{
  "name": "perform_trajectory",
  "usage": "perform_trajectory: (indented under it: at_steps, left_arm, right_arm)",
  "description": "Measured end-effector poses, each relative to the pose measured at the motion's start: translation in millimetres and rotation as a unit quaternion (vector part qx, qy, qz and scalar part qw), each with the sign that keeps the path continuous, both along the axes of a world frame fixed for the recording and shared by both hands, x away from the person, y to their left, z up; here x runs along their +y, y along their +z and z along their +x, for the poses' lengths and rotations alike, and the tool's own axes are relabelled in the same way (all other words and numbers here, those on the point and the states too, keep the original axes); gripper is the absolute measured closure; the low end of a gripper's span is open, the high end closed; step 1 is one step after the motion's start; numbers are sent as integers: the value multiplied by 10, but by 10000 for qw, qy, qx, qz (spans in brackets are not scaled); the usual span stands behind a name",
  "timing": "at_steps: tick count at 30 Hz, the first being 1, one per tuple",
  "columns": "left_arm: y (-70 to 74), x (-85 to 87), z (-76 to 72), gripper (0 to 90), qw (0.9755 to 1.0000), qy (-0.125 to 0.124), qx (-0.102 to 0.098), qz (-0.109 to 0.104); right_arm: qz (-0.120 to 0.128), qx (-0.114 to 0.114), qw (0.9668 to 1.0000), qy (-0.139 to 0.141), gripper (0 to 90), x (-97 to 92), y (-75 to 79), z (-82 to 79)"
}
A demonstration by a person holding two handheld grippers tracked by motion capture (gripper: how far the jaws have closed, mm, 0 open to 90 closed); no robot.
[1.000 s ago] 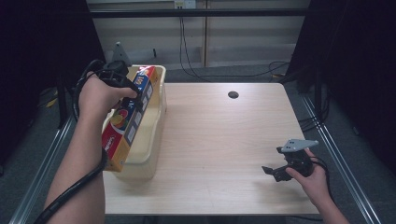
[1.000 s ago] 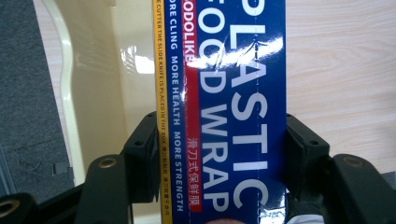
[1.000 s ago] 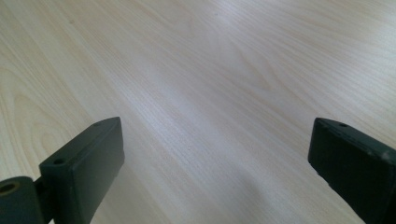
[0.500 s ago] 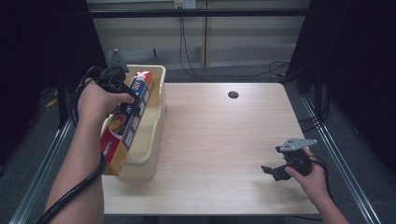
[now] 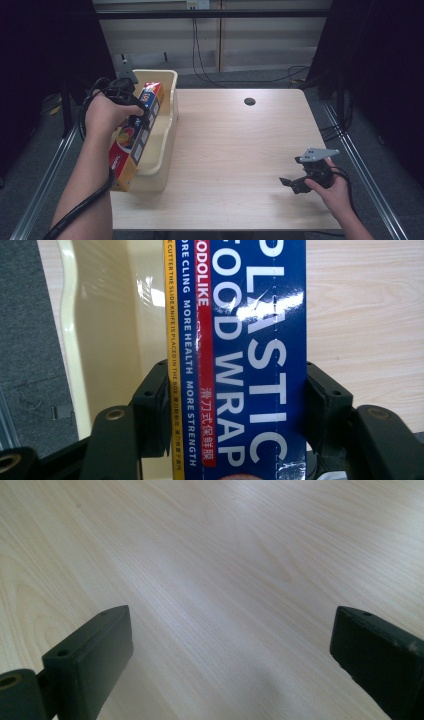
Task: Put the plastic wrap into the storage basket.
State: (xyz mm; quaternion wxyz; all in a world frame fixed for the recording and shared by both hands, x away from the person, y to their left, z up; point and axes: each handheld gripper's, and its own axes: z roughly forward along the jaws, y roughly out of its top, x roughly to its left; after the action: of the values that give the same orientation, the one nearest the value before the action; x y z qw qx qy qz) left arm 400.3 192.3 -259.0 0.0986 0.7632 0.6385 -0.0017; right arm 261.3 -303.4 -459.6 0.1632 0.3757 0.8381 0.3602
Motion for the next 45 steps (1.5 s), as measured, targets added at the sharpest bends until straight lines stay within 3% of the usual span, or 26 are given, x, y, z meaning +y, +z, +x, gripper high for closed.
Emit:
perform_trajectory:
  at_steps: [27, 45]
  left_arm:
    - [-307, 9, 41, 405, 9997, 66, 241, -4]
    - [-479, -23, 90, 404, 9991, -51, 411, -16]
  right_arm:
    - [-28, 19, 10000, 18, 35, 4, -3, -1]
    - [-50, 13, 10000, -43, 35, 0, -5, -3]
